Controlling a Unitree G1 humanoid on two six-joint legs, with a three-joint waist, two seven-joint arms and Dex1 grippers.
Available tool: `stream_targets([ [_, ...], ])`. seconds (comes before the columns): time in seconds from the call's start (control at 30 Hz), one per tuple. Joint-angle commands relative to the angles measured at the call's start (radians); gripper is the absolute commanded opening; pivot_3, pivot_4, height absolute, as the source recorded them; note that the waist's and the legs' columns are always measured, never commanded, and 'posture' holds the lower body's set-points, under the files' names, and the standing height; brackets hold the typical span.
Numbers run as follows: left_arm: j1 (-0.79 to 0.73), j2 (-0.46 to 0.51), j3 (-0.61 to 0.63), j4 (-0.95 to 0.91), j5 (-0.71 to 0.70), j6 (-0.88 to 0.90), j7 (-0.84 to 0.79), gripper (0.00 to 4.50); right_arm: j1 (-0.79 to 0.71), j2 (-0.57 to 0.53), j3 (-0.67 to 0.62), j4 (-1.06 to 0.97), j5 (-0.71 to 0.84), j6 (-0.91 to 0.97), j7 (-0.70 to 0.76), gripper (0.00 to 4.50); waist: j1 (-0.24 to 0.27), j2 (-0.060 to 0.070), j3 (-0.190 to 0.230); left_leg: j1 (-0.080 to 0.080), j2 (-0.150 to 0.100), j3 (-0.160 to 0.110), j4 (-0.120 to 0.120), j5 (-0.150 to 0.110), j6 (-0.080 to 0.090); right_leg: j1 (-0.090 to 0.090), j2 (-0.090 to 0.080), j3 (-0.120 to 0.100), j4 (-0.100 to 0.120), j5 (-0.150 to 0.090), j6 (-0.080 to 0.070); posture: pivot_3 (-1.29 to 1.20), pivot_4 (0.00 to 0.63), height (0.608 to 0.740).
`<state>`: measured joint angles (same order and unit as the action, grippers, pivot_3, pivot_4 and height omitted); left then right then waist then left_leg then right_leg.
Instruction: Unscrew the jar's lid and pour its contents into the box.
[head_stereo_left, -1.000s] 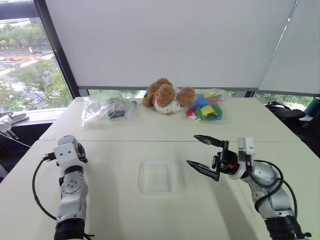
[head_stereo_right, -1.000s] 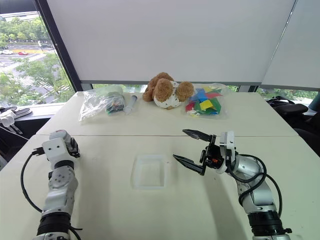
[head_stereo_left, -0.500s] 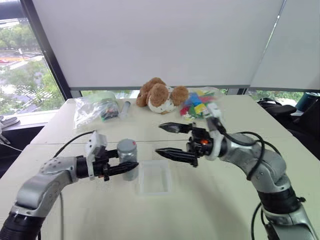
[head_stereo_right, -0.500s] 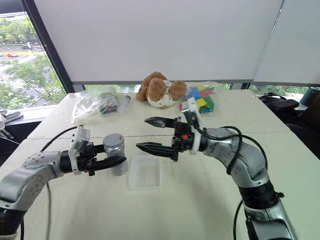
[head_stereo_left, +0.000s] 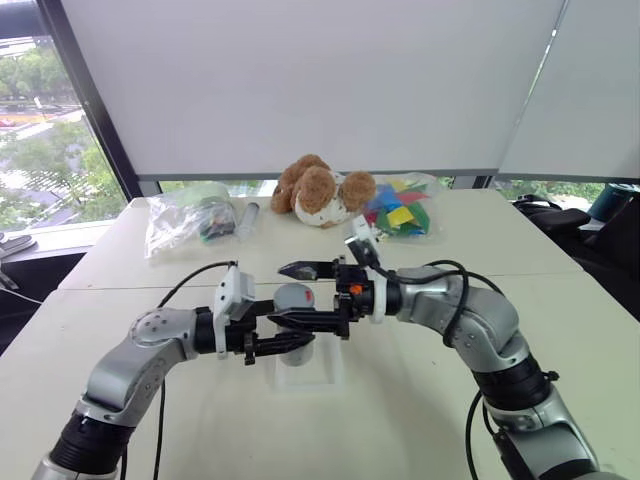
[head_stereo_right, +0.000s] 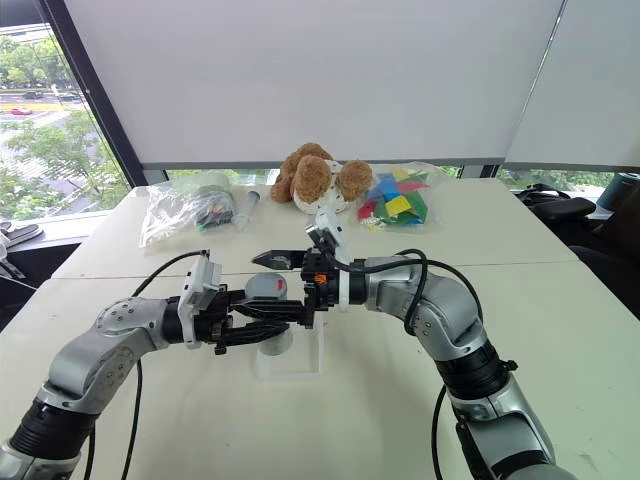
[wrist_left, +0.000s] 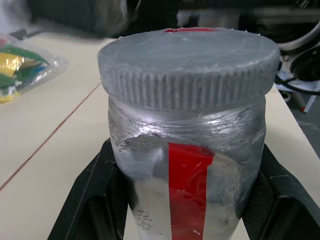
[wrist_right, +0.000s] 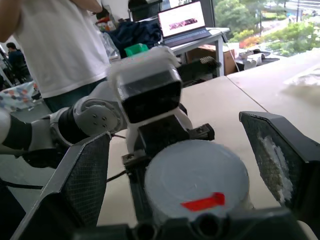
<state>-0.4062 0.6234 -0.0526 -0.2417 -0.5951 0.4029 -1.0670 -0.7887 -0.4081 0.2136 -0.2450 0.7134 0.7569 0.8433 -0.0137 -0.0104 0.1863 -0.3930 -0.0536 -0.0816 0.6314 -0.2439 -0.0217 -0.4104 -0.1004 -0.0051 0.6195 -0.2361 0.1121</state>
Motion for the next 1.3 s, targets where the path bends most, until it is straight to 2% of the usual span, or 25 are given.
stream_targets([
  [0.03, -0.006, -0.008, 0.022, -0.041, 0.001, -0.028, 0.004, 2.2, -0.029, 0.016, -0.007, 0.002, -0.024, -0.026, 0.011, 4.5, 0.0, 0.0, 0.0, 0.0, 0.0, 0.0, 0.0, 0.0, 0.0, 0.0, 0.0, 0.0, 0.0, 0.0, 0.0, 0.0, 0.15, 0.74],
  [0.2, -0.001, -0.014, 0.028, -0.044, 0.0, -0.023, 0.009, 2.2, -0.022, 0.028, -0.009, 0.007, -0.043, -0.035, 0.028, 4.5, 0.0, 0.0, 0.0, 0.0, 0.0, 0.0, 0.0, 0.0, 0.0, 0.0, 0.0, 0.0, 0.0, 0.0, 0.0, 0.0, 0.15, 0.74],
  [0.3, 0.0, -0.018, 0.03, -0.046, -0.001, -0.021, 0.013, 2.2, -0.014, 0.029, -0.009, 0.005, -0.052, -0.04, 0.04, 3.7, 0.0, 0.0, 0.0, 0.0, 0.0, 0.0, 0.0, 0.0, 0.0, 0.0, 0.0, 0.0, 0.0, 0.0, 0.0, 0.0, 0.15, 0.74],
  [0.4, 0.004, -0.015, 0.027, -0.052, -0.002, -0.017, 0.009, 2.2, -0.011, 0.028, -0.012, 0.007, -0.059, -0.048, 0.047, 2.36, 0.0, 0.0, 0.0, 0.0, 0.0, 0.0, 0.0, 0.0, 0.0, 0.0, 0.0, 0.0, 0.0, 0.0, 0.0, 0.0, 0.15, 0.74],
  [0.57, 0.0, -0.014, 0.025, -0.054, -0.006, -0.027, -0.012, 2.2, -0.014, 0.002, -0.017, 0.019, -0.056, -0.051, 0.11, 2.37, 0.0, 0.0, 0.0, 0.0, 0.0, 0.0, 0.0, 0.0, 0.0, 0.0, 0.0, 0.0, 0.0, 0.0, 0.0, 0.0, 0.15, 0.74],
  [0.73, -0.039, -0.03, 0.008, -0.059, -0.043, -0.051, -0.102, 2.2, -0.059, -0.119, 0.013, 0.058, 0.005, -0.062, 0.455, 2.37, 0.003, 0.0, 0.0, 0.0, 0.0, 0.0, 0.001, 0.0, 0.0, 0.001, 0.0, 0.0, 0.0, 0.0, 0.0, 0.0, 0.15, 0.74],
  [0.87, -0.051, -0.046, -0.021, -0.094, -0.067, -0.049, -0.154, 2.2, -0.133, -0.164, 0.046, 0.116, -0.001, -0.059, 0.605, 2.37, -0.005, 0.0, 0.0, 0.0, 0.0, 0.0, 0.001, 0.0, 0.0, 0.001, 0.001, 0.0, 0.0, 0.0, 0.0, 0.0, 0.15, 0.74],
  [0.97, -0.047, -0.053, -0.031, -0.116, -0.071, -0.044, -0.161, 2.2, -0.161, -0.175, 0.064, 0.147, -0.037, -0.086, 0.651, 2.37, -0.005, 0.0, 0.0, 0.001, 0.001, 0.0, 0.0, 0.0, 0.0, 0.001, 0.003, 0.0, 0.0, 0.0, 0.0, 0.0, 0.15, 0.74],
  [1.07, -0.036, -0.058, -0.027, -0.12, -0.066, -0.053, -0.146, 2.2, -0.166, -0.159, 0.041, 0.162, -0.041, -0.087, 0.617, 2.37, -0.001, 0.0, 0.0, 0.001, 0.001, 0.0, 0.0, 0.0, 0.0, 0.0, 0.003, 0.0, 0.001, 0.0, 0.0, 0.0, 0.15, 0.74],
  [1.13, -0.027, -0.058, -0.019, -0.12, -0.062, -0.056, -0.133, 2.2, -0.16, -0.167, 0.032, 0.15, -0.029, -0.066, 0.61, 3.42, 0.0, 0.0, 0.0, 0.0, 0.001, 0.0, 0.001, 0.0, 0.0, 0.0, 0.002, 0.0, 0.0, 0.0, 0.0, 0.0, 0.15, 0.74],
  [1.17, -0.02, -0.055, -0.013, -0.122, -0.062, -0.055, -0.128, 2.2, -0.154, -0.164, 0.017, 0.143, -0.02, -0.06, 0.595, 3.7, 0.0, 0.0, 0.0, 0.0, 0.001, 0.0, 0.001, 0.0, 0.0, 0.0, 0.002, 0.0, 0.0, 0.0, 0.0, 0.0, 0.15, 0.74],
  [1.2, -0.015, -0.051, -0.008, -0.124, -0.061, -0.055, -0.126, 2.2, -0.149, -0.164, 0.006, 0.137, -0.011, -0.05, 0.585, 4.24, 0.001, 0.0, 0.0, 0.0, 0.001, 0.0, 0.001, 0.0, 0.0, 0.0, 0.002, 0.0, 0.0, 0.0, 0.0, 0.0, 0.15, 0.74],
  [1.23, -0.008, -0.046, 0.0, -0.125, -0.058, -0.054, -0.12, 2.2, -0.141, -0.158, -0.014, 0.134, -0.015, -0.067, 0.565, 4.45, 0.002, 0.0, 0.0, 0.0, 0.001, 0.0, 0.001, 0.0, 0.0, 0.0, 0.002, 0.0, 0.0, 0.0, 0.0, 0.0, 0.15, 0.74],
  [1.3, 0.003, -0.035, 0.02, -0.119, -0.053, -0.046, -0.104, 2.2, -0.121, -0.153, -0.059, 0.139, -0.022, -0.095, 0.525, 4.45, 0.002, 0.0, 0.0, 0.0, 0.001, 0.0, 0.001, 0.0, 0.0, 0.0, 0.002, 0.0, 0.0, 0.0, 0.0, 0.0, 0.15, 0.74],
])
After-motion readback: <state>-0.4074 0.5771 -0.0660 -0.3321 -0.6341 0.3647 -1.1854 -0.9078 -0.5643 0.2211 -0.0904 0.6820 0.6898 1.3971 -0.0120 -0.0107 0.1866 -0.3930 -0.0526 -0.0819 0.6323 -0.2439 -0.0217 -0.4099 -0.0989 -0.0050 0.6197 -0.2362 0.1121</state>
